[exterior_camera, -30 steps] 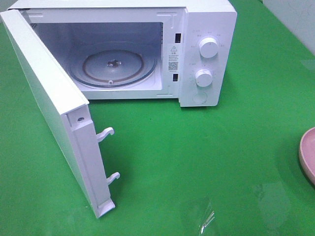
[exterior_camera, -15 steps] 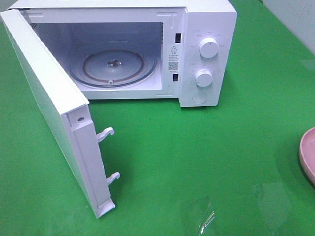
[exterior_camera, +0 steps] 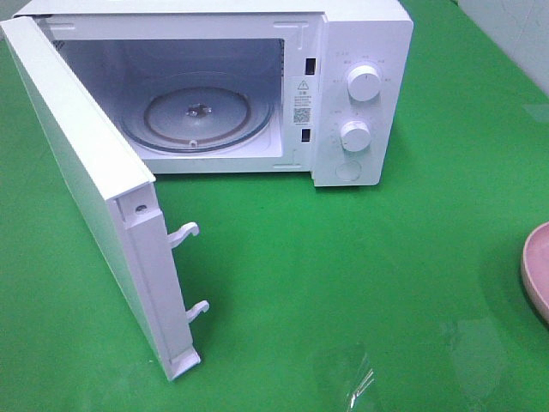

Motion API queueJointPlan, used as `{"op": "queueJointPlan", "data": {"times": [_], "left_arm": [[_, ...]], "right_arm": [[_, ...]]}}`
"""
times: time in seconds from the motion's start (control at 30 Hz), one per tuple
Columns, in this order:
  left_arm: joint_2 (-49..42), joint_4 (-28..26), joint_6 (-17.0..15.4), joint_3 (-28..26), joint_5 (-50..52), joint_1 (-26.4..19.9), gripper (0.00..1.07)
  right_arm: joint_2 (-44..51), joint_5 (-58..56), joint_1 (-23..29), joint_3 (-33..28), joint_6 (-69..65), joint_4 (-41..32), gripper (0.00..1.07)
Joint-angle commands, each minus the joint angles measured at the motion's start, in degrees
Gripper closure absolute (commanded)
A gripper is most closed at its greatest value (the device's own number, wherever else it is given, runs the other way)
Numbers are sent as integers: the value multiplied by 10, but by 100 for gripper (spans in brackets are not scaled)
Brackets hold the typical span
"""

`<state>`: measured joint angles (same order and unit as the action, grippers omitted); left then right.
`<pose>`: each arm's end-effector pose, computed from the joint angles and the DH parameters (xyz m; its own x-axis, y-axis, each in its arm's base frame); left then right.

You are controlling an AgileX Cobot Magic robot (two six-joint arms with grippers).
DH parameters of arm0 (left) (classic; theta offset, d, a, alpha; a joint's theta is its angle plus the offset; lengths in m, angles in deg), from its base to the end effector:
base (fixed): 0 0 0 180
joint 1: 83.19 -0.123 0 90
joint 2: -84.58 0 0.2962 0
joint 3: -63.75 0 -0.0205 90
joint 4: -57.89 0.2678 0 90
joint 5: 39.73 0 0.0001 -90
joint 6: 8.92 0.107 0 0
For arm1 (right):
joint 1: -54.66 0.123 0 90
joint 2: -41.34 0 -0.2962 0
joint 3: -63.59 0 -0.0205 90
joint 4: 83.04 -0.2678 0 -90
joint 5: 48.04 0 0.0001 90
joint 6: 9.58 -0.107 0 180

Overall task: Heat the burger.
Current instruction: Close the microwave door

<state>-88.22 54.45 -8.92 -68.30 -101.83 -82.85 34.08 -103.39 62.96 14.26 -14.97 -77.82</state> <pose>0.0091 -0.0057 0.2810 -0.4585 -0.0254 -0.8883 0.0402 0.9980 -0.0492 0.0184 -0.0054 0.2852 -0.3708 -0.0116 -0.9286 -0.0596 0.9982 0.0113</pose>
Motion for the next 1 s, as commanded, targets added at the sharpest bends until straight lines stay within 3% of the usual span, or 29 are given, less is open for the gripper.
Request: {"op": "queueJointPlan", "data": {"times": [0.03,1.0], "left_arm": [[-3,-2,0,-1,7,-1,6],[-3,-12,0,-7,15,1,6]], "right_arm": [[15,4,-3,-1,3,-1,31],[15,4,-3,-1,3,-1,32]]}}
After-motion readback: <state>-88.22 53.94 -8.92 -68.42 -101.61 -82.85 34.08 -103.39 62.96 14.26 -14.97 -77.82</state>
